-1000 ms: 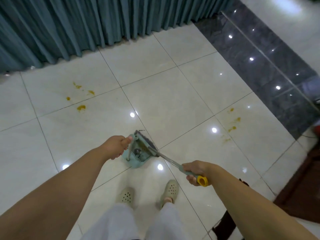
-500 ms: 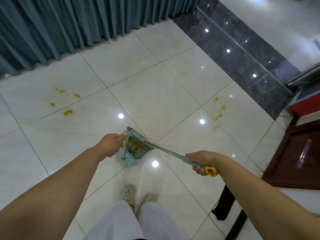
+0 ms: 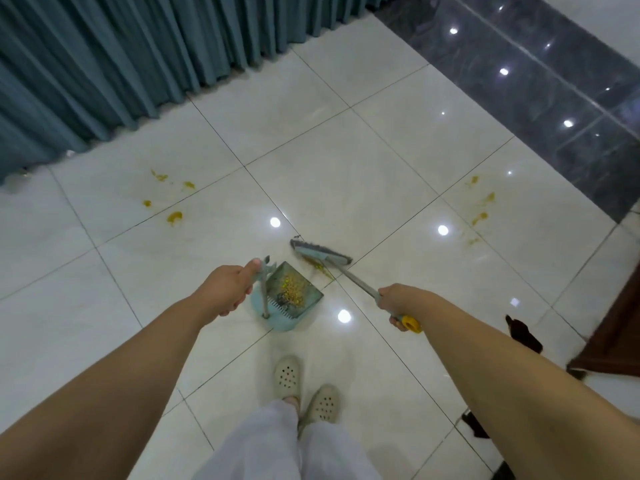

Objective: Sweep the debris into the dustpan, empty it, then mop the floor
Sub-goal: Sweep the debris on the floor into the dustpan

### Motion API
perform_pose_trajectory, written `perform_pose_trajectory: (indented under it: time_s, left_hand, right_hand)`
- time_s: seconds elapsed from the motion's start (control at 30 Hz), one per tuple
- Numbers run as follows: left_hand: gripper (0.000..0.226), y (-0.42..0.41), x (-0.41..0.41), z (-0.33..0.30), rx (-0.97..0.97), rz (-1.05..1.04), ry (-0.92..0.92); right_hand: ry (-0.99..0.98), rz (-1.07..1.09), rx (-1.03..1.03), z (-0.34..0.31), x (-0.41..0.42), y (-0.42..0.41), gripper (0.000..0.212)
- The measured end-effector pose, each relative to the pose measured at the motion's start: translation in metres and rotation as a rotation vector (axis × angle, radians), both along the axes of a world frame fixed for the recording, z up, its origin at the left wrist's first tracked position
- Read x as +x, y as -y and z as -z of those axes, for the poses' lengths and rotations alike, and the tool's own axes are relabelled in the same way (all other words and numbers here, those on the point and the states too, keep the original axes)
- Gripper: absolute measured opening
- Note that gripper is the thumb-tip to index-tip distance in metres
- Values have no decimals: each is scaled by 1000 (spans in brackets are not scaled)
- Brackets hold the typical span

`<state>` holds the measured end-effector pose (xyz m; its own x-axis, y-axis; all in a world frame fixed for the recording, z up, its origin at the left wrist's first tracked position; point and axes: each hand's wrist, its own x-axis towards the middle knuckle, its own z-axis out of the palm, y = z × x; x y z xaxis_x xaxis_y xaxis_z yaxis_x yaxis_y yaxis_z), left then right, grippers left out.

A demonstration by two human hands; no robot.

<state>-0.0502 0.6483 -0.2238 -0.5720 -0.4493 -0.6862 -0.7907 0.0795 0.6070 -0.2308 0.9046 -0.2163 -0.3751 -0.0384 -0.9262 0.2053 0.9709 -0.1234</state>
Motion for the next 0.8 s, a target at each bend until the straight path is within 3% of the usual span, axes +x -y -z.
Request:
perform_pose_trajectory:
  time_s: [0.23, 0.5, 0.8]
  left_hand:
    - [67, -12, 11, 8, -240, 84, 70]
    - [61, -28, -6, 3, -347, 131, 141]
    - [68, -48, 23, 17, -622, 229, 151]
  right_hand:
    - [5, 2, 125, -11, -2, -40, 34]
    - [-18, -156, 95, -36, -21, -87, 29]
    - [-26, 133, 5, -34, -46, -117, 36]
